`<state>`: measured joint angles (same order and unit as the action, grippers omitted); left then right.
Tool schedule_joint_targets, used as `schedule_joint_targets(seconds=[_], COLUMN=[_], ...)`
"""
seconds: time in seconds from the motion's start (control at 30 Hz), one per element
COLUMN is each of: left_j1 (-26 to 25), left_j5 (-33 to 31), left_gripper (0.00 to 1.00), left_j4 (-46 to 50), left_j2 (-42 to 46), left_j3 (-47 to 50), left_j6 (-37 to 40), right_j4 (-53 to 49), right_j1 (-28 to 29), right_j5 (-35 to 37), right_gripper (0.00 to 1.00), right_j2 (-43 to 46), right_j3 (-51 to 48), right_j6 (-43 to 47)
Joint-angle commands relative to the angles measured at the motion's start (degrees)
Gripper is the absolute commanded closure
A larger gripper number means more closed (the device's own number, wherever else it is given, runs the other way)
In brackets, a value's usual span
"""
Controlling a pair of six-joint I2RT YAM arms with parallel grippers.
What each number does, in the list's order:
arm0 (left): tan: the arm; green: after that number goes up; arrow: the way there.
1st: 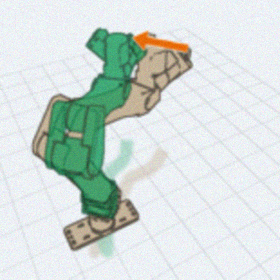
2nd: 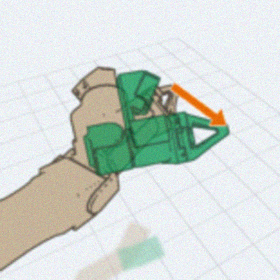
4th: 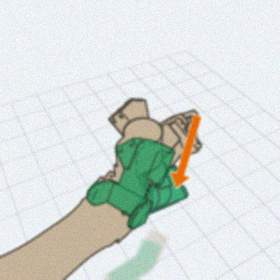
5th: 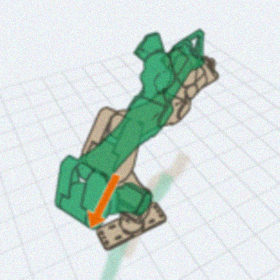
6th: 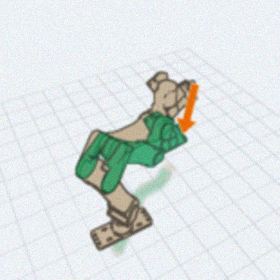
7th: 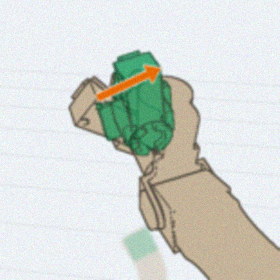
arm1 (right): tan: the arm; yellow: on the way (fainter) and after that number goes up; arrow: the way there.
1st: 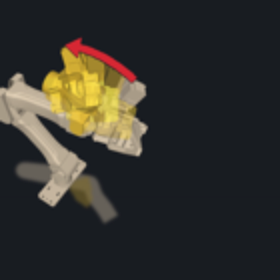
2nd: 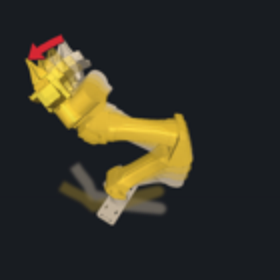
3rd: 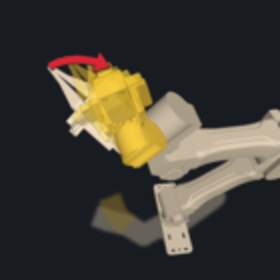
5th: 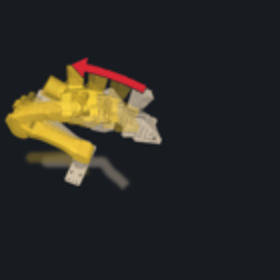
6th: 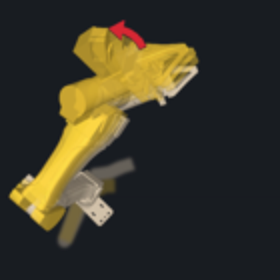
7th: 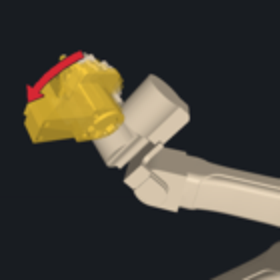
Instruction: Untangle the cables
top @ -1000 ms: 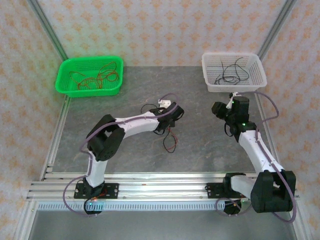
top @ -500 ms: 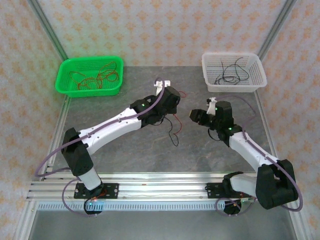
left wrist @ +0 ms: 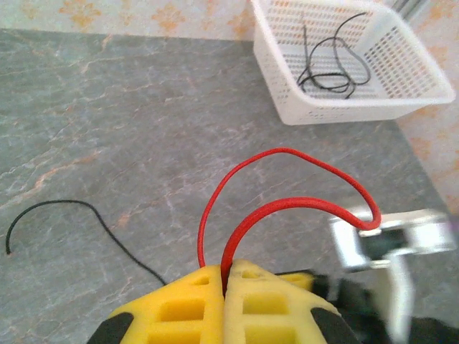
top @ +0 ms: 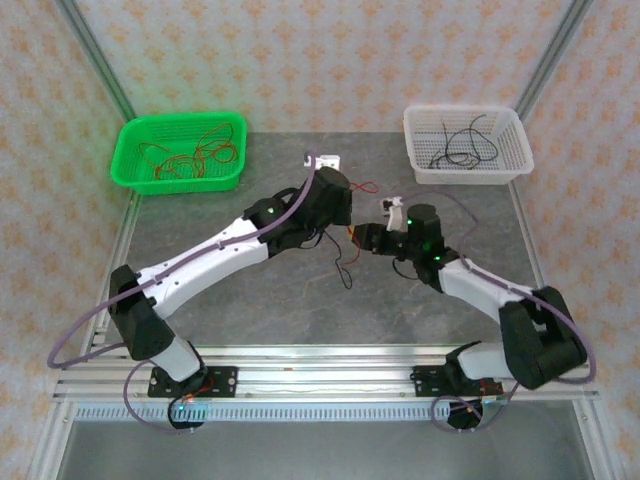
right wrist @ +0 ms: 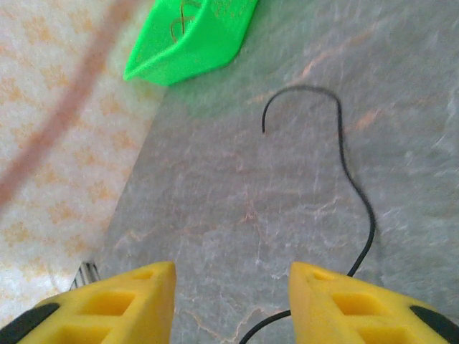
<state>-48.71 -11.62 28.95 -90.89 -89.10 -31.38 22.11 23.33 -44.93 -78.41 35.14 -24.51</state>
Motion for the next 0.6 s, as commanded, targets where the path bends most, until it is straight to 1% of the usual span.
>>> schedule_joint_targets(seconds=[0.0, 0.1, 0.27, 0.4, 0.57], left_j1=[0.00, 0.00, 0.10, 0.23, 0.61], left_j5=[1.67, 1.73, 0.70, -0.46, -1.49], left_gripper=[1.00, 1.00, 1.00, 1.00, 1.00], left_j4=[-3.24, -4.09, -4.97, -5.05, -4.21], left_j2=[2.76, 3.67, 5.14, 6.37, 7.39], left_j3=[-0.20, 0.15, 0.68, 0.53, -1.64], left_j6=[1.14, 1.14, 1.58, 2.06, 2.91], right_j4=[7.97, 12.07, 12.65, 11.22, 8.96], right_j1=[2.82, 5.63, 9.63, 10.92, 11.03], right_j5=[-0.84, -1.09, 0.38, 3.15, 7.03], right_gripper=[0.58, 0.60, 0.63, 0.65, 0.66], right_j2=[-6.40, -13.80, -23.67, -27.50, -28.64], right_j3=[0.46, 2.04, 5.74, 6.27, 5.13], right_j6=[-3.54, -5.22, -5.49, -5.38, -5.13])
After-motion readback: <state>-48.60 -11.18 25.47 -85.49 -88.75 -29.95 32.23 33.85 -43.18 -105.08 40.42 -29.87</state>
